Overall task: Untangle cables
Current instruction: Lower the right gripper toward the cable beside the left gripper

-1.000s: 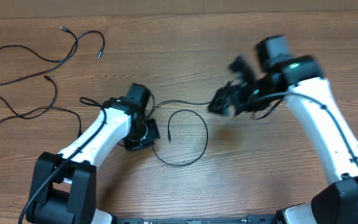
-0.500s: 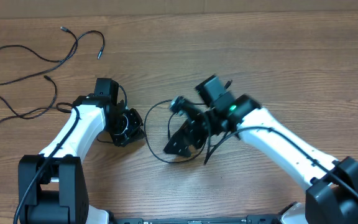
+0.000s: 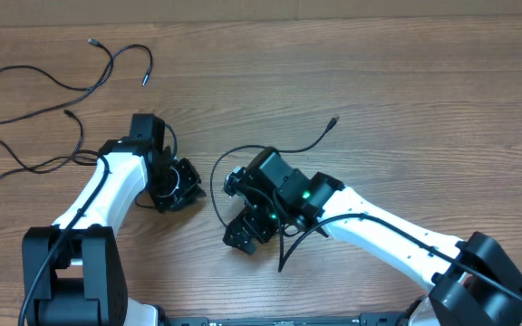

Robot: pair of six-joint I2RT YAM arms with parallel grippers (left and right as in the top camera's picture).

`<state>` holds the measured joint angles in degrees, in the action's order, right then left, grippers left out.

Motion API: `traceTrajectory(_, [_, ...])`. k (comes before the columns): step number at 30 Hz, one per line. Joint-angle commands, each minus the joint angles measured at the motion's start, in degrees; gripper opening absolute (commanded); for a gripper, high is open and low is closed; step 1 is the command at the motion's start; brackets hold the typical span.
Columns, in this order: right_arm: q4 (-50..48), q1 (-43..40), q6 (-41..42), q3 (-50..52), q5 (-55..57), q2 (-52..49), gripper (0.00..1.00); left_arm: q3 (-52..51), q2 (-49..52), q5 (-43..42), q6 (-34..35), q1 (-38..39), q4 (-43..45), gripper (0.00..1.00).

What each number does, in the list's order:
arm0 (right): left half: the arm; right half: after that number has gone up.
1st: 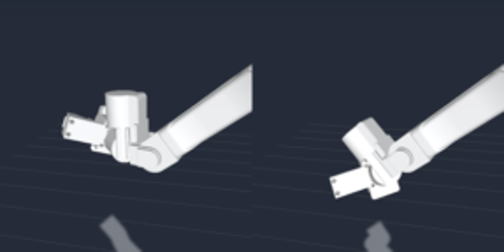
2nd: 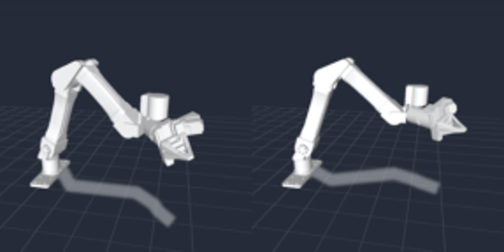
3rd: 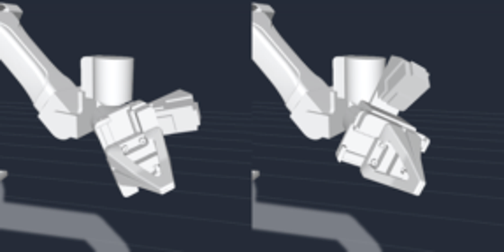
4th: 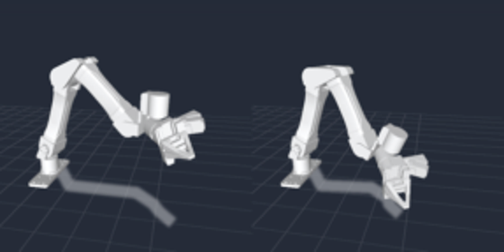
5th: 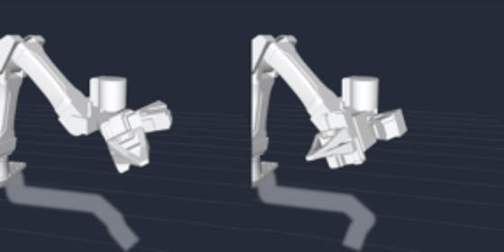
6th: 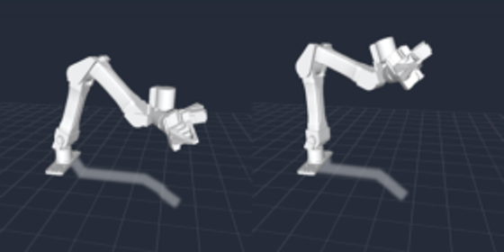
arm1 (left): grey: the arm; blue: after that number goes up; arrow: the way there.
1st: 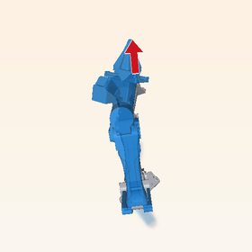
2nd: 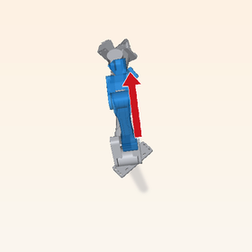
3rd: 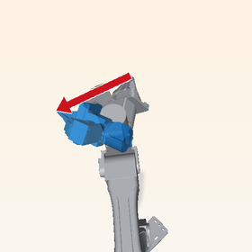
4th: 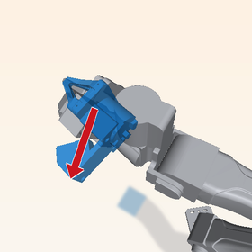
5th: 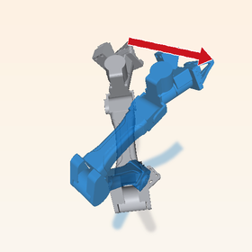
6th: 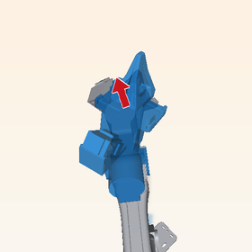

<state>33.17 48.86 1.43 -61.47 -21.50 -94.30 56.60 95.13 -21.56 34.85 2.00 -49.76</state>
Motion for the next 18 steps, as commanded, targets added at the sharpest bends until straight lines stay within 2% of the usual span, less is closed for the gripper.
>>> traceTrajectory(1, [-2.95,0.15,7.34,0.44,5.01,-0.24,1.00,-0.79,-0.74,4.87,-0.76,2.54,-0.33,0.40])
traceTrajectory(4, [-3.82,-0.61,16.35,0.24,14.88,-0.22,1.00,-2.54,-0.72,9.31,0.81,7.98,1.20,0.65])
traceTrajectory(10, [-0.85,-4.44,21.09,0.22,13.27,-0.22,1.00,-4.46,-0.28,16.06,7.39,13.27,2.58,0.62])
traceTrajectory(18, [3.65,-6.95,20.85,0.24,10.91,-0.22,1.00,-4.46,3.21,17.53,8.48,15.30,6.62,0.52])
